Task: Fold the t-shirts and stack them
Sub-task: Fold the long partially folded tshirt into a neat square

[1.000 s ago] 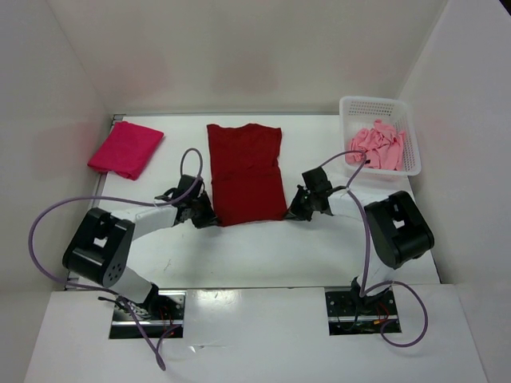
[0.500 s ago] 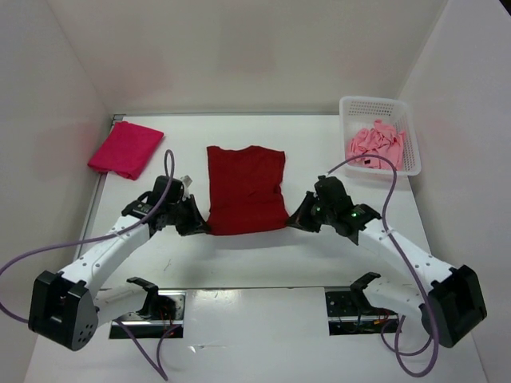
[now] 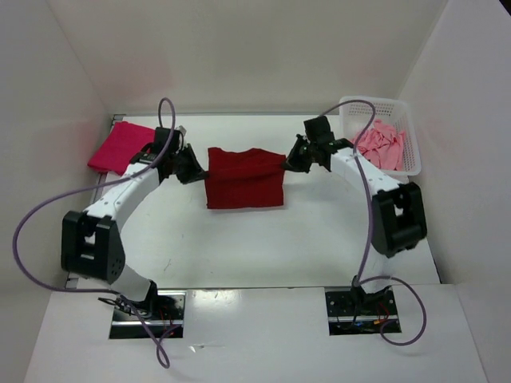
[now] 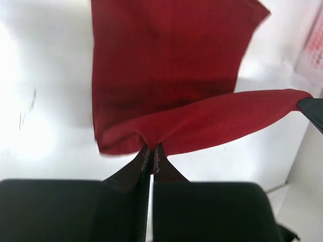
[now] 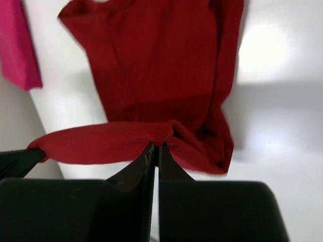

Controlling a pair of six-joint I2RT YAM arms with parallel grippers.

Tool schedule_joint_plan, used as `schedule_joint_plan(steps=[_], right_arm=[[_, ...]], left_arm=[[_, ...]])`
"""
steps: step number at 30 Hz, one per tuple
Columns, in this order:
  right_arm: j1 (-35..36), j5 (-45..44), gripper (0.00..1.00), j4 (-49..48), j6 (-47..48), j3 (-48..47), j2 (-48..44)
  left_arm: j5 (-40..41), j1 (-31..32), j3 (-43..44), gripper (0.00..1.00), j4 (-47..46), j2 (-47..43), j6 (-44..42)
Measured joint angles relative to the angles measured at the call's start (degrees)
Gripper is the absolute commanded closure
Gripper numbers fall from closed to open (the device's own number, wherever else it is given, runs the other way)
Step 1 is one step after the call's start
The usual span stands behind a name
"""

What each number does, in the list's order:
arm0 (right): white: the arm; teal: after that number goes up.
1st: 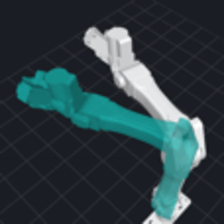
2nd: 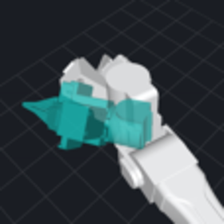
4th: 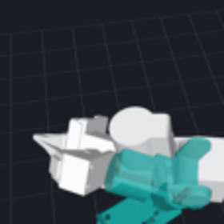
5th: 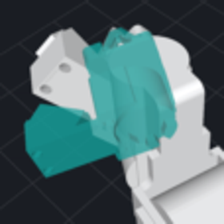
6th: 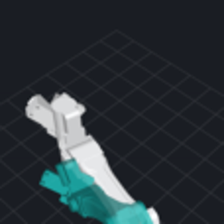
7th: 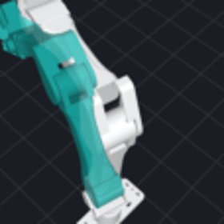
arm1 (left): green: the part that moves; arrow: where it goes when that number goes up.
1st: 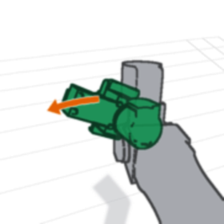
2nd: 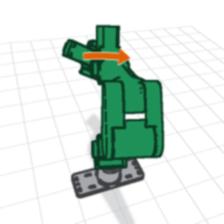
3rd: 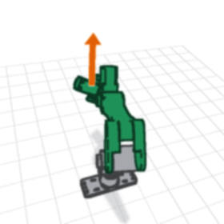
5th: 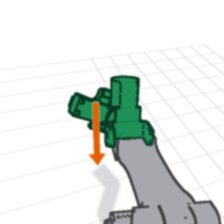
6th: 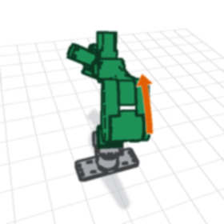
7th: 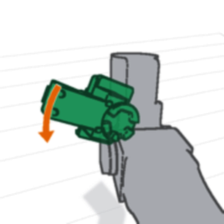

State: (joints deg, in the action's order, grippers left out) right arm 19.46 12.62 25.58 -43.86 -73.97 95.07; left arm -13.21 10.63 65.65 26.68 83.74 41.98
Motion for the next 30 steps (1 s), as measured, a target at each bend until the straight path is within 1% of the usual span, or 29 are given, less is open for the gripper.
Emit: schedule_joint_plan(steps=[3, 6, 11, 15, 17, 19, 21, 22, 23, 25, 27, 29, 30], right_arm=[[-1.3, 0.0, 0.97, -0.1, 1.5, -6.4, 8.3], [-2.1, 0.0, 0.97, -0.6, 2.7, -12.7, 15.8], [-3.1, 0.1, 0.97, -0.6, 3.5, -21.3, 24.8], [-4.3, 0.5, 0.97, -0.3, 3.6, -29.2, 31.0], [-4.9, 0.5, 0.97, 0.3, 3.9, -34.6, 34.6], [-5.2, 0.5, 0.95, 0.8, 4.2, -40.2, 38.6], [-5.5, 0.1, 0.91, 1.2, 4.5, -44.5, 41.8], [-5.6, -0.1, 0.84, 1.5, 4.6, -46.1, 43.1], [-5.8, -0.3, 0.79, 2.1, 4.7, -47.7, 44.3], [-6.3, -0.7, 0.67, 3.2, 4.9, -50.4, 46.2], [-6.7, -0.9, 0.63, 4.6, 5.1, -52.4, 47.1], [-7.0, -0.8, 0.59, 6.3, 5.6, -54.5, 47.3], [-7.1, -0.8, 0.59, 6.9, 5.9, -55.6, 47.3]], left_arm=[[1.6, 0.0, 4.2, 1.00, -2.7, 7.1, 0.0], [3.5, 0.0, 8.9, 0.99, -3.5, 13.5, -0.1], [6.3, -0.5, 17.1, 0.99, -5.8, 22.7, -0.9], [7.5, -1.4, 21.6, 0.96, -8.4, 28.2, -1.1], [7.9, -1.7, 24.1, 0.92, -9.2, 30.9, -1.0], [8.3, -1.8, 26.9, 0.83, -10.1, 33.9, -1.0], [8.7, -1.8, 30.4, 0.69, -10.9, 37.0, -1.1], [9.0, -1.9, 31.7, 0.62, -11.3, 38.2, -1.2], [9.2, -2.1, 32.5, 0.49, -11.7, 39.1, -1.3], [9.6, -2.5, 33.2, 0.38, -12.0, 39.9, -1.0], [9.9, -3.1, 33.3, 0.28, -12.2, 39.8, -1.2], [10.0, -3.7, 33.3, 0.25, -12.8, 39.4, -1.2], [10.0, -4.0, 33.2, 0.25, -13.0, 39.0, -1.2]])
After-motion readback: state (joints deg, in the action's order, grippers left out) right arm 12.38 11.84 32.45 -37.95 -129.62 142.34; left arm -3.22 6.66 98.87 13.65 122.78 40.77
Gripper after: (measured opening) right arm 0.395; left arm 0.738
